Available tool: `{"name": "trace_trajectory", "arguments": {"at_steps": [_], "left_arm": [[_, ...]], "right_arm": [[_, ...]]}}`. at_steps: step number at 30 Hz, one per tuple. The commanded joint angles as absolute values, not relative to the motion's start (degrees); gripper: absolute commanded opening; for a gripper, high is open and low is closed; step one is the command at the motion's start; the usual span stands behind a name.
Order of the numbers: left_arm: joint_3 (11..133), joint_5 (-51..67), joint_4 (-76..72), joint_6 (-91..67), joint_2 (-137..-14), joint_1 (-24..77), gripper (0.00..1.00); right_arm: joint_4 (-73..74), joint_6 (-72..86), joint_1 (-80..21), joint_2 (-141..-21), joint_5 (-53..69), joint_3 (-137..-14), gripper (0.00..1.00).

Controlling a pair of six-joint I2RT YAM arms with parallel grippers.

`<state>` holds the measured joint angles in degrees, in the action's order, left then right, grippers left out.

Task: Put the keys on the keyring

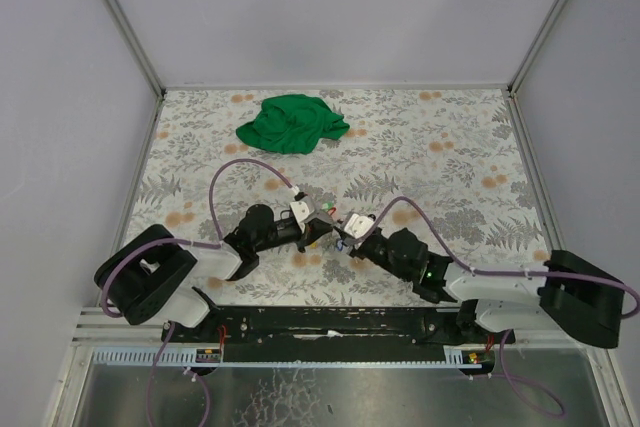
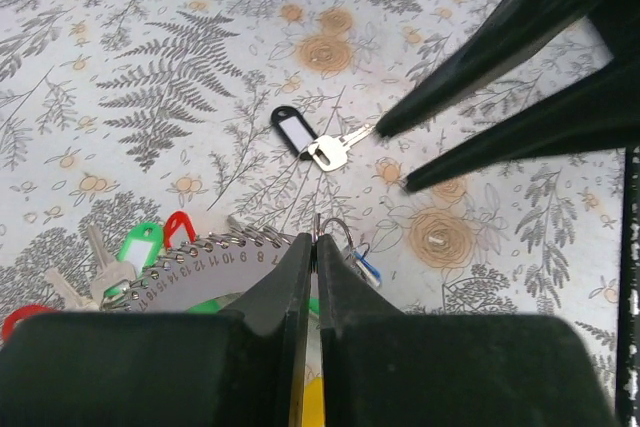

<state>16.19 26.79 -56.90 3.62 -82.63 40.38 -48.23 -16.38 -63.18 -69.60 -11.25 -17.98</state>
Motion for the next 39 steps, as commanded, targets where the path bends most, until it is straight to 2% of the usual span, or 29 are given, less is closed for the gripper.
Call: {"name": "trace_trajectory", "arguments": {"at_steps": [1, 5, 9, 13, 28, 39], "left_arm": [[16.72, 24.46, -56.31, 6.97, -80.52, 39.9, 0.0], [16.45, 25.0, -55.79, 8.38, -79.86, 39.9, 0.0], [16.5, 27.13, -54.44, 10.57, -79.46, 39.89, 0.0], [17.3, 29.34, -52.08, 11.87, -79.49, 39.9, 0.0], [18.78, 39.12, -48.54, 19.91, -81.93, 40.87, 0.0], [20.15, 38.0, -47.11, 19.74, -83.39, 40.96, 0.0]], "right_arm": [[-41.42, -10.27, -64.0, -60.96, -13.05, -18.67, 0.26], [-25.48, -4.87, -63.9, -54.18, -18.04, -21.94, 0.36], [-8.97, -0.3, -61.29, -54.17, -20.09, -28.54, 0.4], [0.4, 4.6, -54.32, -56.77, -13.76, -33.28, 0.41], [11.71, 6.4, -39.9, -76.2, 4.08, -45.51, 0.36], [12.46, 0.18, -39.46, -86.72, 5.93, -50.61, 0.31]]}}
